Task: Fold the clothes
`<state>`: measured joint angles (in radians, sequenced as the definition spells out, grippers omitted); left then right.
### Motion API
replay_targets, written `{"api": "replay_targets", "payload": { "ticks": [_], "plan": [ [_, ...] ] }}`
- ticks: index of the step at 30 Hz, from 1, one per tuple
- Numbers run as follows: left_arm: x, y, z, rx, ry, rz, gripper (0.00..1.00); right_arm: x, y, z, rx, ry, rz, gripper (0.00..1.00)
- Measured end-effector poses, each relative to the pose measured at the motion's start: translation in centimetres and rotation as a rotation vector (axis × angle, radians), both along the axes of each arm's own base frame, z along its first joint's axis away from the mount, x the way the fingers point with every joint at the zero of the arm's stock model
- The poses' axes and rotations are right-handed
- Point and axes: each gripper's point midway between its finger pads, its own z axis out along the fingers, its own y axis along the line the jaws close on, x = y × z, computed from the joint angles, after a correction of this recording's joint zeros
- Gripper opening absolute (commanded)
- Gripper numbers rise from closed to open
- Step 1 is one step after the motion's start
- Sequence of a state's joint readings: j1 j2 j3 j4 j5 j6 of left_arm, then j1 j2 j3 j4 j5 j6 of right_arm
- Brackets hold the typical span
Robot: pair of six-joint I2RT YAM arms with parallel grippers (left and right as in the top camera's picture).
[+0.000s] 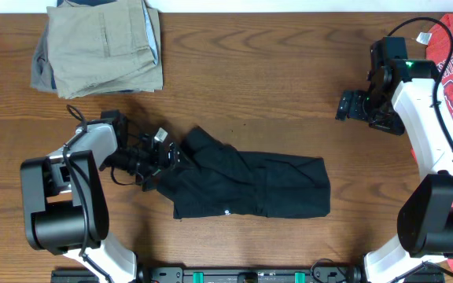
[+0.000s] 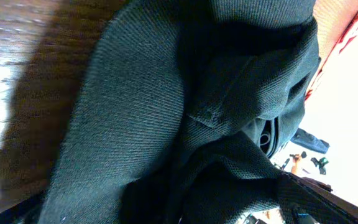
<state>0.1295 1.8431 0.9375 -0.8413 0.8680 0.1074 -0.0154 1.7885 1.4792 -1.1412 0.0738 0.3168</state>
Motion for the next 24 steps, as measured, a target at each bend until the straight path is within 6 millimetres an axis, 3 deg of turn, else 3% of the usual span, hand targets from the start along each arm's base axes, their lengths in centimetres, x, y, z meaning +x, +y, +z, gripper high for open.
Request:
{"api": "replay_targets", "payload": {
  "ticks": [7, 13, 20, 24],
  "plan": [
    [-0.2, -0.6, -0.2, 0.010, -0.009, -0.034, 0.91, 0.0, 0.0, 0.0, 0.000, 0.000, 0.000, 0.99],
    [-0.3, -0.9, -0.1, -0.002, -0.027, -0.057, 1.00, 0.0, 0.0, 0.0, 0.000, 0.000, 0.000, 0.99],
    [-0.2, -0.8, 0.0, -0.011, -0.028, -0.047, 0.98, 0.0, 0.0, 0.0, 0.000, 0.000, 0.000, 0.99],
    [0.4, 0.2, 0.1, -0.017, -0.035, -0.003, 0.98, 0.0, 0.0, 0.0, 0.000, 0.000, 0.000, 0.99]
  ]
}}
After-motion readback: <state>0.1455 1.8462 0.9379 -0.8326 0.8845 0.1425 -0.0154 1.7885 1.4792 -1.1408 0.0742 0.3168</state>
